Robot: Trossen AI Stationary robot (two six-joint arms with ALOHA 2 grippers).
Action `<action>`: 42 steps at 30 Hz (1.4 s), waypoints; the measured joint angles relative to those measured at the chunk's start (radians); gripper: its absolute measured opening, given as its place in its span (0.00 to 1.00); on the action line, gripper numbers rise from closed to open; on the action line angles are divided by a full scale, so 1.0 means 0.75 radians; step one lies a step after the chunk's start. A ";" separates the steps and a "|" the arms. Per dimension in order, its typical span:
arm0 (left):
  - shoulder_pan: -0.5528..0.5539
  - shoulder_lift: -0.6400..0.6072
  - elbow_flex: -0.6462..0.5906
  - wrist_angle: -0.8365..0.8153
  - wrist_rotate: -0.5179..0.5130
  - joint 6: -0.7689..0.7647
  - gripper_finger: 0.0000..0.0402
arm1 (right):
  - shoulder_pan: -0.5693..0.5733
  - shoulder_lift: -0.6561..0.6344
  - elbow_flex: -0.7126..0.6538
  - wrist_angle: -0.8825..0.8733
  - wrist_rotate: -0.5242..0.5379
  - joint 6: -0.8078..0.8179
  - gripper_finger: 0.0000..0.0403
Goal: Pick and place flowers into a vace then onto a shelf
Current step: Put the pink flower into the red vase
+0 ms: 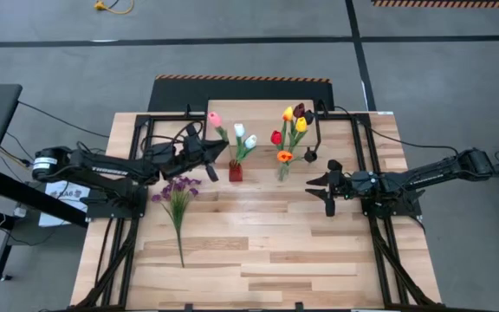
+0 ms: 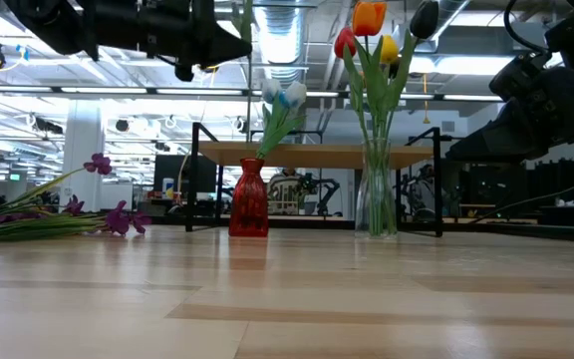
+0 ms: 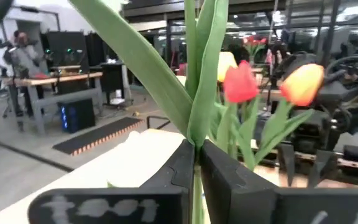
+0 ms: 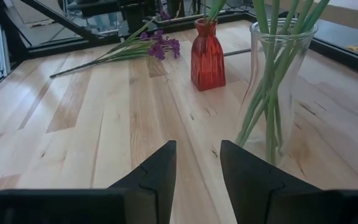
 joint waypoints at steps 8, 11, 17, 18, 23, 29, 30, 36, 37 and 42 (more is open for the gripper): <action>0.014 0.037 0.001 -0.015 -0.011 -0.079 0.09 | 0.000 0.000 0.000 -0.001 0.001 -0.005 0.29; 0.014 0.036 0.001 -0.027 -0.019 -0.094 0.12 | 0.000 0.000 0.000 -0.003 0.000 -0.003 0.29; 0.006 0.036 0.001 -0.078 -0.004 -0.118 0.20 | 0.000 0.000 0.000 -0.008 -0.002 -0.002 0.29; 0.002 0.036 0.001 -0.095 -0.004 -0.121 0.21 | 0.000 0.000 0.000 -0.010 -0.002 0.003 0.29; -0.025 0.036 0.001 -0.156 -0.027 -0.147 0.32 | 0.000 0.000 0.000 -0.026 -0.003 0.014 0.29; -0.065 0.004 0.001 -0.279 -0.096 -0.197 0.45 | 0.000 0.000 0.000 -0.032 -0.003 0.021 0.29; -0.072 -0.010 0.003 -0.324 -0.109 -0.211 0.47 | 0.000 0.000 0.000 -0.032 -0.003 0.021 0.29; -0.124 -0.102 0.099 -0.713 -0.185 -0.306 0.54 | 0.001 0.000 0.000 -0.032 -0.004 0.022 0.29; -0.133 -0.112 0.122 -0.783 -0.190 -0.321 0.55 | 0.001 0.000 0.000 -0.032 -0.004 0.022 0.29; -0.185 -0.142 0.260 -1.164 -0.227 -0.418 0.56 | 0.001 0.000 0.000 -0.032 -0.006 0.022 0.29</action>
